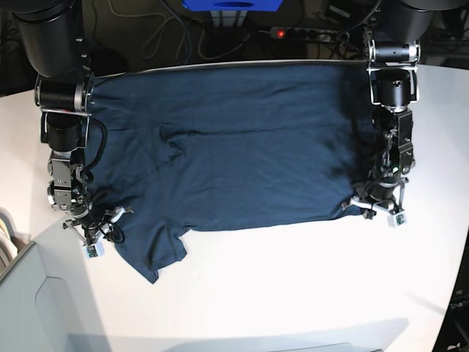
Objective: Fold the T-shirt properly
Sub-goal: 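Reach both grippers down to the hem corners of the shirt, then grasp the hem and fold it up over the folded shoulder edge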
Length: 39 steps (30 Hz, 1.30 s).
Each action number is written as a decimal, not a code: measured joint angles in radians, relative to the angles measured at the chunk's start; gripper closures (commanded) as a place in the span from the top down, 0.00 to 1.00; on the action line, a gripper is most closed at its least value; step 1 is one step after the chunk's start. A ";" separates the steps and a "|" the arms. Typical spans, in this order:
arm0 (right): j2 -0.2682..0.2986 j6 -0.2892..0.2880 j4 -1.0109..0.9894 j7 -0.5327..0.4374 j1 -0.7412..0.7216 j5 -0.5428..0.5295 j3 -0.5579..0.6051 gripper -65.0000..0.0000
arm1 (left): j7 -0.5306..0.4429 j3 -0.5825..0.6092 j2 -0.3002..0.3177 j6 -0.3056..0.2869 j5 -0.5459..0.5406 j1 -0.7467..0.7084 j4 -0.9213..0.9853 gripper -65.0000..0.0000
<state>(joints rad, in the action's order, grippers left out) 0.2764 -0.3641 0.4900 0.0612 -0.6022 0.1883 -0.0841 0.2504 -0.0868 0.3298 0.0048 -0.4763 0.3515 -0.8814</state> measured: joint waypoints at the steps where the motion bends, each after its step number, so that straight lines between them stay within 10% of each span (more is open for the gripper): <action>1: -0.002 0.000 0.035 0.013 0.013 0.010 -0.008 0.00 | 0.002 0.001 0.000 0.001 0.000 -0.013 -0.023 0.00; 20: -0.019 -0.005 0.754 0.188 0.411 -0.031 -0.246 0.00 | 0.010 -0.068 -0.015 0.000 -0.009 -0.205 -0.419 0.00; 39: -0.046 -0.008 0.832 0.186 0.589 -0.027 -0.332 0.00 | 0.094 -0.280 -0.129 -0.003 -0.002 -0.441 -0.641 0.00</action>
<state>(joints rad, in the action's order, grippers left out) 0.2302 -0.3717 1.3224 0.2474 -0.0132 0.1608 -0.4156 0.3447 -0.3672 0.2005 0.0021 -0.4786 -0.0895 -1.5227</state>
